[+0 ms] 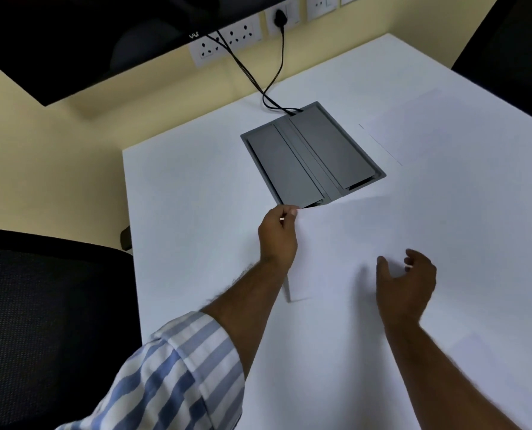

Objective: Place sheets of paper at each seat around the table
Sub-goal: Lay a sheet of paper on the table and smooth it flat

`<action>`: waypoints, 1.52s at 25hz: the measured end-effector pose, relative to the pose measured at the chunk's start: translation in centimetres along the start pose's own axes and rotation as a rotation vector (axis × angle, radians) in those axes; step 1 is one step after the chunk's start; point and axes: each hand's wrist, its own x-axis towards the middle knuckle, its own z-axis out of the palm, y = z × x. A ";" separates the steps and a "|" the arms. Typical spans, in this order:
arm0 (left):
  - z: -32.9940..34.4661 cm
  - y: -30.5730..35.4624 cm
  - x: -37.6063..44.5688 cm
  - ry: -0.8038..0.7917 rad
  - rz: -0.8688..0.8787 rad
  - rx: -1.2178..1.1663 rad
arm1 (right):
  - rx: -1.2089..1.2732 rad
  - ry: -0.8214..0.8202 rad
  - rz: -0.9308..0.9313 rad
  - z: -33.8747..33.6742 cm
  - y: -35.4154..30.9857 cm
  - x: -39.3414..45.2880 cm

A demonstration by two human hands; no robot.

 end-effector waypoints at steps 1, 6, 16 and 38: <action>-1.0 0.9 -0.7 0.006 0.005 -0.048 | 0.107 0.032 0.121 0.2 -0.6 -1.0; -8.1 5.3 -3.9 -0.002 0.058 -0.148 | 0.466 0.040 0.665 1.8 -4.1 -7.1; -27.2 3.9 -0.7 -0.064 -0.046 -0.305 | 1.189 -0.471 0.928 9.4 -12.9 -15.7; -34.3 -17.7 5.4 -0.130 -0.223 0.397 | 0.493 -0.087 0.742 23.4 -13.4 -21.6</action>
